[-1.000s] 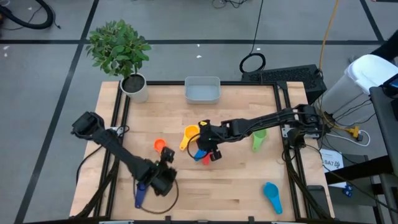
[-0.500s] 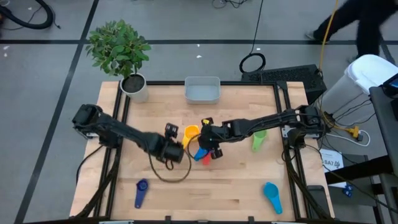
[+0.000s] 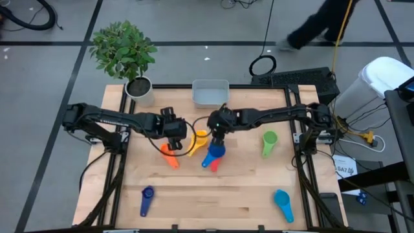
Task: Nest measuring cups in basket
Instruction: Stack the yellow measuring cup on top of the blue measuring cup
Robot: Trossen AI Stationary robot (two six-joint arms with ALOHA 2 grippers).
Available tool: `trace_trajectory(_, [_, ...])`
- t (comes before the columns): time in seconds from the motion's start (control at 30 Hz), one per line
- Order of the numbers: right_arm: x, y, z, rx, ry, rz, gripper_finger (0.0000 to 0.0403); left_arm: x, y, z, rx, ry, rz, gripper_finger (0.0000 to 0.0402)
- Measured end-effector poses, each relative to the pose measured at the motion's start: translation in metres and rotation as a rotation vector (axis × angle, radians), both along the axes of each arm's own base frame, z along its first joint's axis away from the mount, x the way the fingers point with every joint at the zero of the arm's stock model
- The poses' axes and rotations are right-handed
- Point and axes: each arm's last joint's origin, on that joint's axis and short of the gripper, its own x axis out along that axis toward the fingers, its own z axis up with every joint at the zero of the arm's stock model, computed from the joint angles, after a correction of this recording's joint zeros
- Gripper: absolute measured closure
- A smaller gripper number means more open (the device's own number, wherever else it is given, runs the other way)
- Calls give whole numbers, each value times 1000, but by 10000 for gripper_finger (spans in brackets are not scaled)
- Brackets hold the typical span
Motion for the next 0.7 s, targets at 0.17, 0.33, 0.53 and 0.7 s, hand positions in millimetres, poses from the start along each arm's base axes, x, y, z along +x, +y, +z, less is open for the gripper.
trace_trajectory(0.17, [1, -8, 1, 115, -47, -75, 252, -1, 0, 3, -15, -29, 32, 158])
trace_trajectory(0.33, [7, -7, 2, 156, -104, -88, 252, -2, 4, 2, -28, -36, 72, 158])
trace_trajectory(0.53, [8, -9, -3, 190, -99, -127, 252, -2, 14, 2, -41, -37, 113, 158])
trace_trajectory(0.7, [12, -10, -9, 225, -108, -139, 252, -2, 18, 2, -38, -36, 121, 158])
